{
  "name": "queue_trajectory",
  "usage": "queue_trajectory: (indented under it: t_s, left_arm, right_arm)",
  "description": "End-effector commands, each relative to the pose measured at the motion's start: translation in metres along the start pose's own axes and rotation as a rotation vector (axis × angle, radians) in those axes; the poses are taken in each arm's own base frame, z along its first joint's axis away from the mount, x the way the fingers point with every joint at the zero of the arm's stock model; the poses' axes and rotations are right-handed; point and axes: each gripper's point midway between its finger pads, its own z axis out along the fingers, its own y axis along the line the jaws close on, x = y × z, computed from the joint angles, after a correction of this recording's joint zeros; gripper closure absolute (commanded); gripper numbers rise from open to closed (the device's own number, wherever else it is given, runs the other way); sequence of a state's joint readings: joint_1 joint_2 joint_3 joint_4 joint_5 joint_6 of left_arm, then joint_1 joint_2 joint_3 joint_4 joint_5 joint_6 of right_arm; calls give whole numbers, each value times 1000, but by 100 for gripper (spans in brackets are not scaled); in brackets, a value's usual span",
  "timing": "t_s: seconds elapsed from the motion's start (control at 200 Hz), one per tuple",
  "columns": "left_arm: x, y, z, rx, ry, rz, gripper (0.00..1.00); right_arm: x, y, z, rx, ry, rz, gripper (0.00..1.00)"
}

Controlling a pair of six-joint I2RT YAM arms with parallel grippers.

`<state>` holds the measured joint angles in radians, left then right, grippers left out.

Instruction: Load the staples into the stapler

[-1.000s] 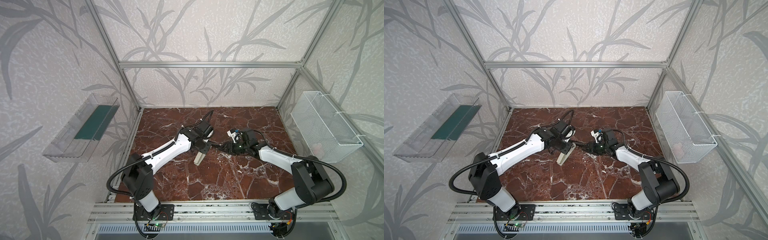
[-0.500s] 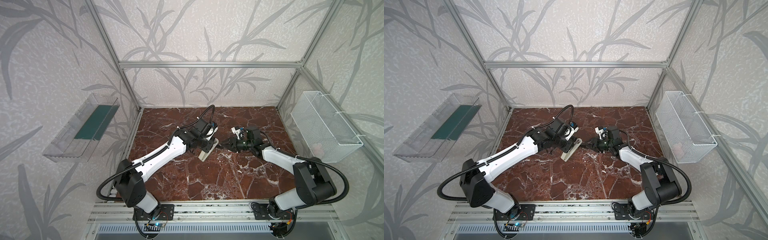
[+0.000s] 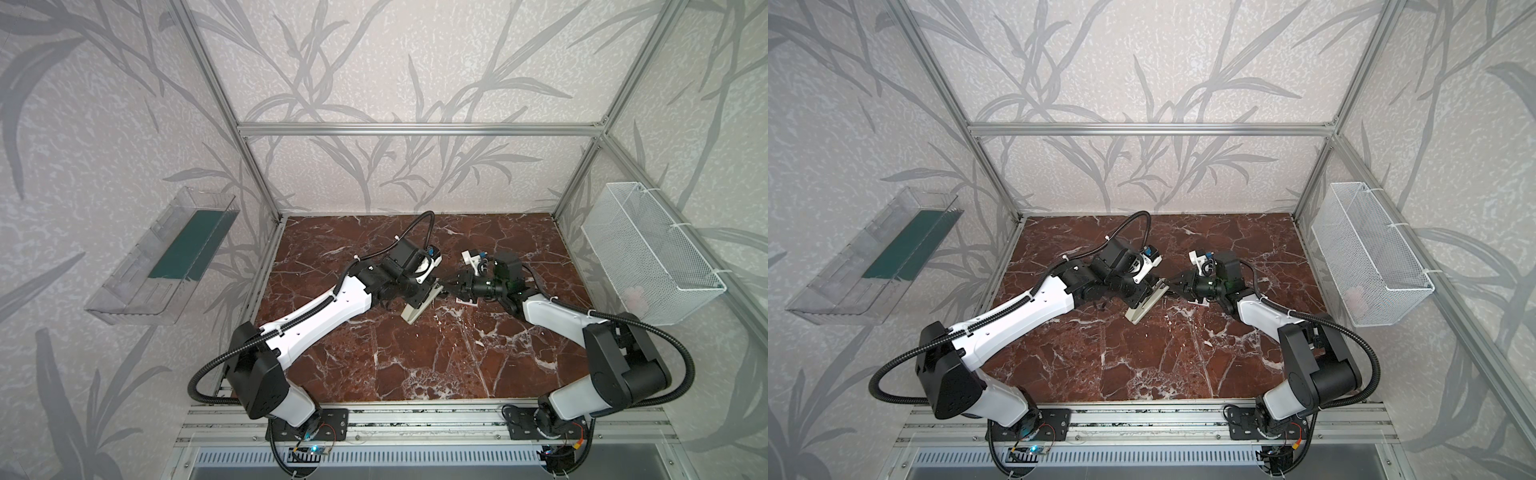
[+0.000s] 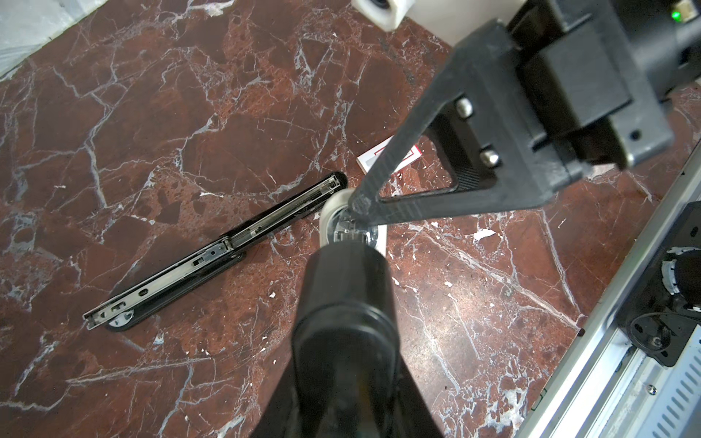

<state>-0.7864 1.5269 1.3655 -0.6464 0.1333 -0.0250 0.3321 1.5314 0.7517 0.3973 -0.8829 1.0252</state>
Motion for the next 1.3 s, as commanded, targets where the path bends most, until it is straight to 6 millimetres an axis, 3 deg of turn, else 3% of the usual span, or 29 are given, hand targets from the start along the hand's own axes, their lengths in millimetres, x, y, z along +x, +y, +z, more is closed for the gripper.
queue_trajectory:
  t_s: [0.0, 0.09, 0.285, 0.545, 0.795, 1.05, 1.295]
  left_arm:
    - [-24, -10, -19, 18, -114, 52, 100]
    - [-29, -12, -22, 10, -136, 64, 100]
    - [-36, -3, -33, -52, -210, 65, 100]
    - [-50, 36, -84, -181, -447, -30, 100]
    - [-57, 68, -147, -218, -765, -159, 100]
    - [-56, 85, -203, -315, -1070, -198, 100]
    - [-43, 84, -213, -319, -1164, -190, 100]
  right_arm:
    - [0, 9, 6, -42, 29, -8, 67]
    - [4, 4, 9, -37, 44, 6, 72]
    - [-1, 6, 8, -58, 22, 12, 100]
    - [-43, 13, -22, -162, -118, 73, 100]
    - [-65, 17, -47, -234, -210, 135, 100]
    - [-79, 31, -64, -324, -302, 187, 100]
    - [-87, 55, -77, -380, -349, 187, 100]
